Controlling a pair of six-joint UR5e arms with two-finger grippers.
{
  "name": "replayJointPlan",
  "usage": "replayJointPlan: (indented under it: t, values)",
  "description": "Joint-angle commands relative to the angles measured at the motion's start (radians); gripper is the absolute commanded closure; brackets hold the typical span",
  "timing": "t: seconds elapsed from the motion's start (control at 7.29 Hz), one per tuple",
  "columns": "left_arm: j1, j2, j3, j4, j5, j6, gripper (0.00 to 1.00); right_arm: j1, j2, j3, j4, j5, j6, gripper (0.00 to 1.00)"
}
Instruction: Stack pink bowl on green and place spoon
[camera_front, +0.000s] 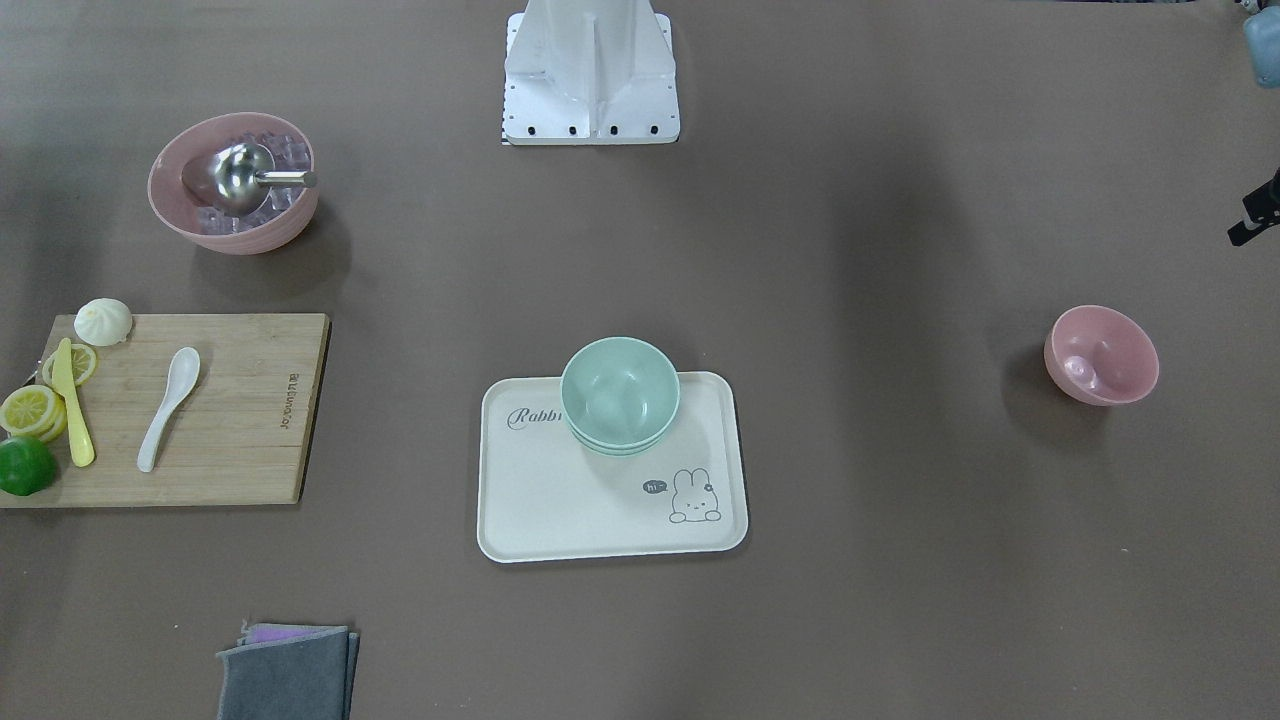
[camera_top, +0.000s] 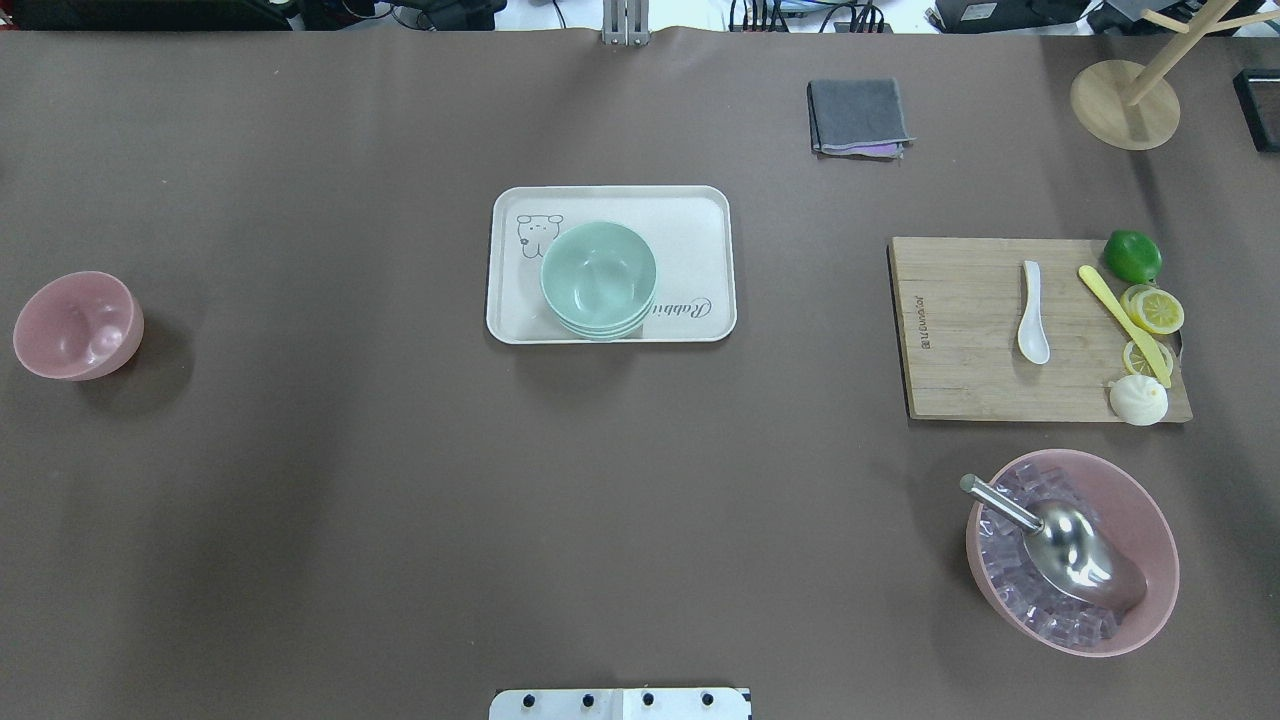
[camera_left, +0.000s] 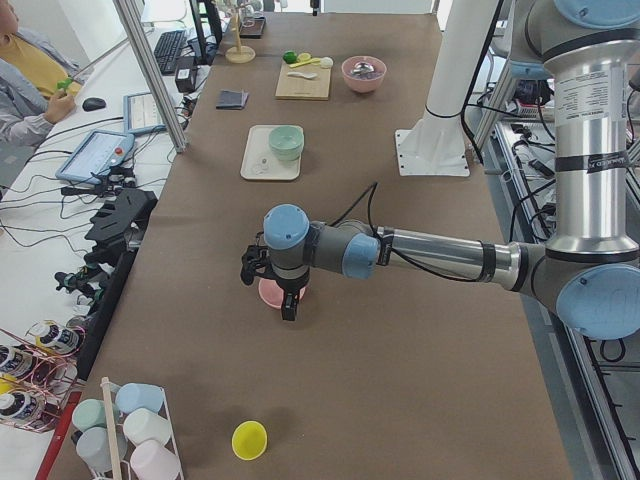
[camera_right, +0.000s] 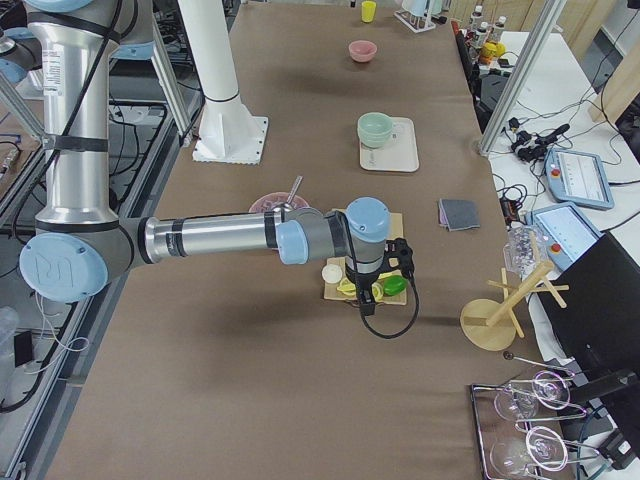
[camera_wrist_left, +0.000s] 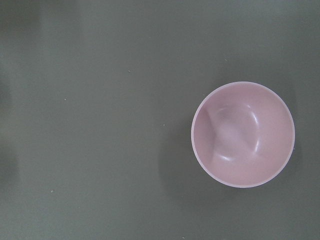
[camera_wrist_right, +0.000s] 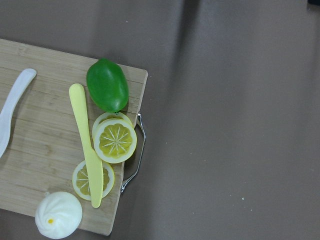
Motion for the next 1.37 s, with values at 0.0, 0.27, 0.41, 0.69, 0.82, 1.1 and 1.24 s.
replayJointPlan:
  t: [0.0, 0.27, 0.41, 0.69, 0.82, 1.1, 1.24]
  values:
    - [-0.002, 0.008, 0.026, 0.0, 0.008, 0.002, 0.02, 0.001, 0.009, -0.027, -0.001, -0.007, 0.001, 0.0]
    - [-0.002, 0.002, 0.024, 0.002, 0.01, -0.001, 0.02, 0.001, -0.007, -0.001, 0.108, -0.001, 0.0, 0.0]
    - [-0.003, 0.005, 0.016, 0.002, 0.009, -0.002, 0.02, 0.001, -0.03, -0.015, 0.169, 0.002, 0.003, 0.0]
    - [0.001, 0.001, 0.036, 0.003, 0.01, 0.005, 0.02, 0.001, -0.03, -0.015, 0.174, -0.001, 0.006, 0.0]
    - [0.001, -0.016, 0.066, -0.022, 0.007, 0.002, 0.02, -0.001, -0.024, -0.022, 0.172, -0.004, 0.004, 0.0]
    - [-0.002, -0.007, 0.044, -0.065, 0.013, -0.001, 0.02, -0.004, -0.015, -0.033, 0.177, -0.006, 0.123, 0.0]
    - [0.0, 0.01, 0.045, -0.078, 0.013, 0.002, 0.02, -0.014, -0.013, -0.032, 0.181, -0.004, 0.147, 0.0]
